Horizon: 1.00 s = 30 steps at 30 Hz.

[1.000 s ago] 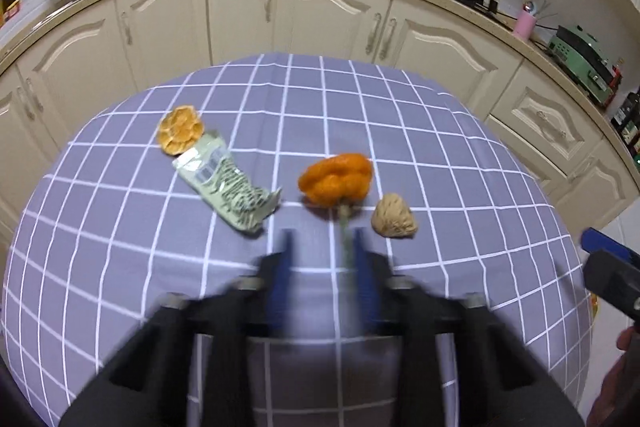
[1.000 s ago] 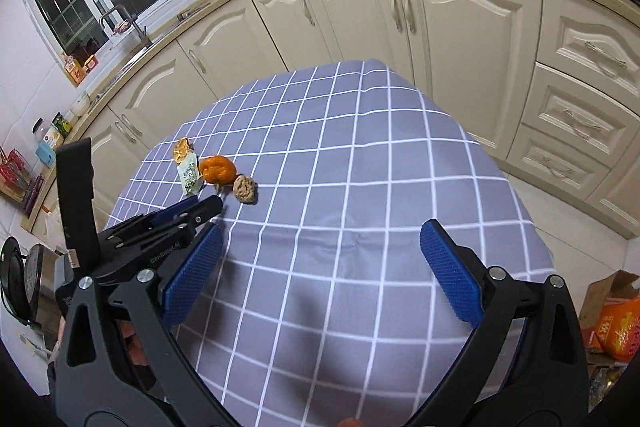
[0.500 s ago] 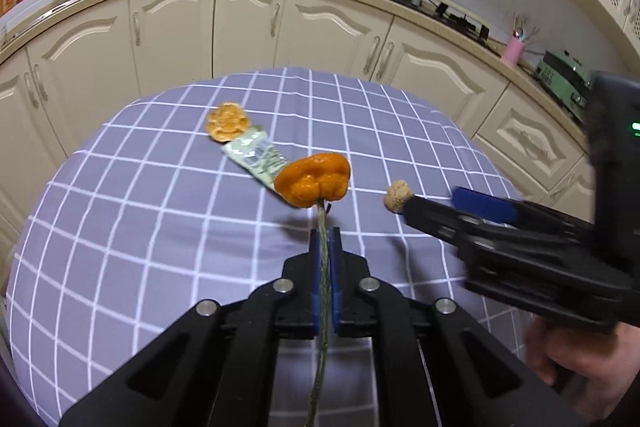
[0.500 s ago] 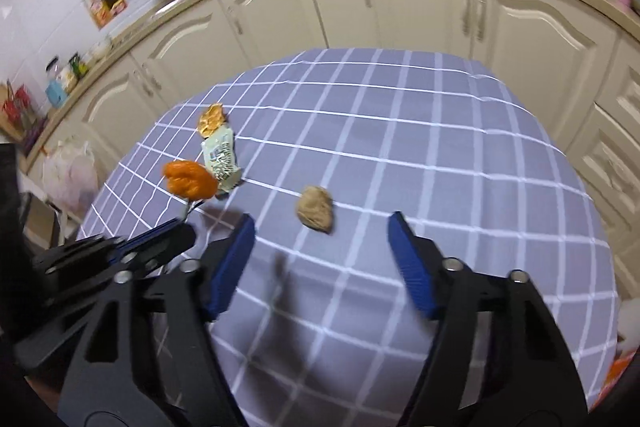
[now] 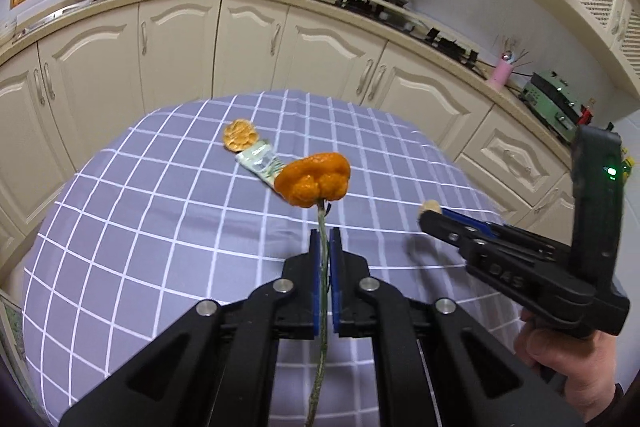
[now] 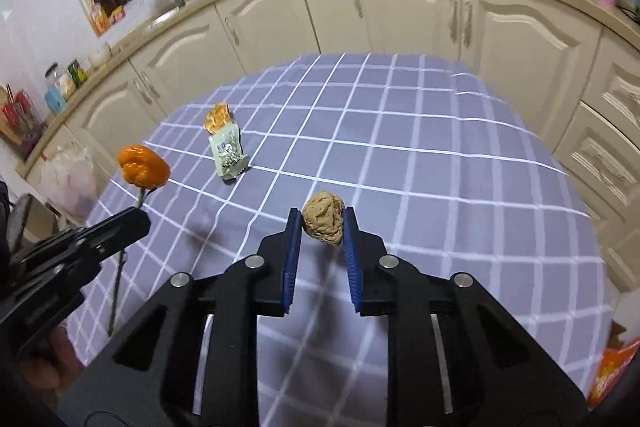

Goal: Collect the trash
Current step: 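Grasp the orange flower stem with the left tool while the right tool grasps the tan snack, then carry the orange flower and tan snack over the blue bin with both tools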

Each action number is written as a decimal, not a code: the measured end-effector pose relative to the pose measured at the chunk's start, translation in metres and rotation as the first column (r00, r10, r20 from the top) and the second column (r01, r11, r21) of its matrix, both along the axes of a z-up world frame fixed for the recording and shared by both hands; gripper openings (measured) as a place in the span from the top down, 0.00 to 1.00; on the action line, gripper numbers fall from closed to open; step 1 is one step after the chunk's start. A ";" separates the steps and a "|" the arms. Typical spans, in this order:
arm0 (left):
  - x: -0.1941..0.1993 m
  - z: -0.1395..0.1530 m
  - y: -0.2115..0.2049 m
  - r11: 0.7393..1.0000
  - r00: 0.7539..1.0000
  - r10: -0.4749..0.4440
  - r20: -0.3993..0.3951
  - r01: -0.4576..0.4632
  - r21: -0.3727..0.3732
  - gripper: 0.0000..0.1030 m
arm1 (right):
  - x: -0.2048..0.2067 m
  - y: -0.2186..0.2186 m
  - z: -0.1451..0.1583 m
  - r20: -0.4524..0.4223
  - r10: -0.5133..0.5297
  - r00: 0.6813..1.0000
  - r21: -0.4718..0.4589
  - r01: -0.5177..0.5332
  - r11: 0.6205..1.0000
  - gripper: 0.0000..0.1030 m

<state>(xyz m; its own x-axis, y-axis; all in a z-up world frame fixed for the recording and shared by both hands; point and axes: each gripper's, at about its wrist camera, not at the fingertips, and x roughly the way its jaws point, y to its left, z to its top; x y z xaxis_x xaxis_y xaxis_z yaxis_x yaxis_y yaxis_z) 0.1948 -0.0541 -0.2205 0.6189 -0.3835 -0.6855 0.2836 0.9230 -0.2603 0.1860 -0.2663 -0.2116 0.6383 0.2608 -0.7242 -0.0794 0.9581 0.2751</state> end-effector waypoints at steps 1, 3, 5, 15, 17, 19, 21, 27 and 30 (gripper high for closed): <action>-0.005 0.005 -0.003 1.000 1.000 -0.009 0.011 0.009 -0.005 0.96 | -0.010 -0.006 0.008 0.015 -0.010 1.000 0.005 0.010 1.000 0.79; -0.015 0.015 -0.010 1.000 0.999 -0.025 0.032 0.026 -0.015 0.96 | -0.025 -0.015 0.020 0.041 -0.028 0.999 0.016 0.027 1.000 0.79; -0.025 0.024 -0.018 0.999 0.998 -0.043 0.052 0.044 -0.022 0.96 | -0.044 -0.030 0.036 0.070 -0.056 0.996 0.034 0.054 0.998 0.79; -0.074 0.065 -0.066 0.988 0.978 -0.149 0.143 0.154 -0.028 0.96 | -0.118 -0.083 0.076 0.162 -0.163 0.973 0.079 0.152 0.985 0.79; -0.085 0.072 -0.076 0.983 0.971 -0.175 0.161 0.180 -0.022 0.96 | -0.129 -0.091 0.078 0.169 -0.181 0.969 0.092 0.167 0.982 0.79; -0.096 0.078 -0.086 0.978 0.964 -0.200 0.176 0.206 -0.016 0.96 | -0.141 -0.102 0.081 0.176 -0.206 0.963 0.104 0.190 0.976 0.79; -0.105 0.083 -0.097 0.973 0.957 -0.223 0.188 0.229 -0.010 0.96 | -0.154 -0.113 0.082 0.180 -0.231 0.956 0.113 0.213 0.971 0.79; -0.133 0.092 -0.138 0.944 0.922 -0.323 0.212 0.328 0.009 0.96 | -0.201 -0.153 0.081 0.180 -0.339 0.923 0.129 0.320 0.939 0.79; -0.149 0.092 -0.164 0.920 0.897 -0.387 0.213 0.391 0.024 0.96 | -0.225 -0.175 0.079 0.173 -0.401 0.900 0.132 0.382 0.915 0.79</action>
